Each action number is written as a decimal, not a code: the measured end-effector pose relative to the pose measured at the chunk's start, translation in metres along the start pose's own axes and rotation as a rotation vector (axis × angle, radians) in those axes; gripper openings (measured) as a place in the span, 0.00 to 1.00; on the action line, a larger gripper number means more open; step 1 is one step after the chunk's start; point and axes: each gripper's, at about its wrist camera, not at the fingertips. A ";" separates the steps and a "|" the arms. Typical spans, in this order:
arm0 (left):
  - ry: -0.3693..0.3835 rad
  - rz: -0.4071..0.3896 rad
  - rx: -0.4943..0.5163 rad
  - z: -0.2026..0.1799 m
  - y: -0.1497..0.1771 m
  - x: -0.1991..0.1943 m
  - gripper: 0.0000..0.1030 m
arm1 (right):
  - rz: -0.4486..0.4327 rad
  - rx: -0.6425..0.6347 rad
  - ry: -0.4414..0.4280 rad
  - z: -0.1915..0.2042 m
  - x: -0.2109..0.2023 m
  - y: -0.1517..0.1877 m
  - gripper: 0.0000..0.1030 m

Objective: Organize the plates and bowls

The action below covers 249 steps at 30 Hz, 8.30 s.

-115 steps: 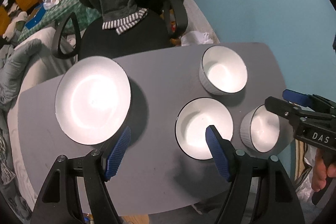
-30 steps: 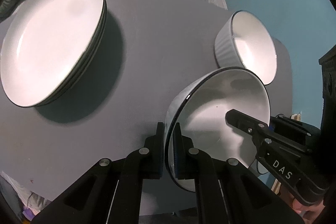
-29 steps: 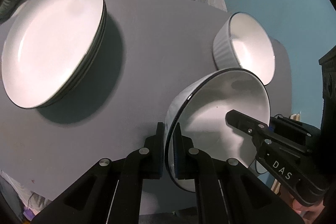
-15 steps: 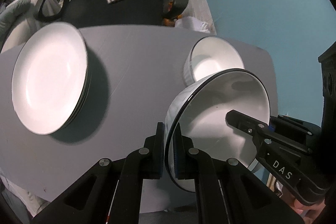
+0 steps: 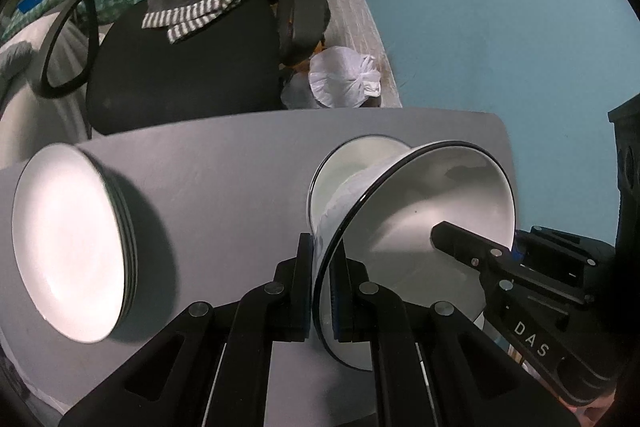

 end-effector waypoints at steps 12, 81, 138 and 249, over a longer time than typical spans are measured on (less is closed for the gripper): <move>-0.034 0.072 0.056 -0.017 -0.022 0.033 0.06 | 0.073 0.057 -0.005 -0.030 0.023 -0.025 0.07; -0.153 -0.189 0.087 -0.021 0.006 -0.095 0.64 | -0.174 0.119 0.169 -0.009 -0.092 -0.016 0.62; -0.062 -0.170 0.307 -0.085 0.066 -0.125 0.64 | -0.307 0.306 0.179 -0.035 -0.158 0.094 0.62; 0.013 0.124 0.139 -0.067 0.094 0.031 0.08 | 0.037 0.307 0.062 -0.076 -0.002 0.090 0.05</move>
Point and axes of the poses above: each gripper's, at about its wrist camera, not at the fingertips, and x roughly the way its jaws point, z to its left, y to its underside, and after that the axes turned 2 degrees about x, right-handed
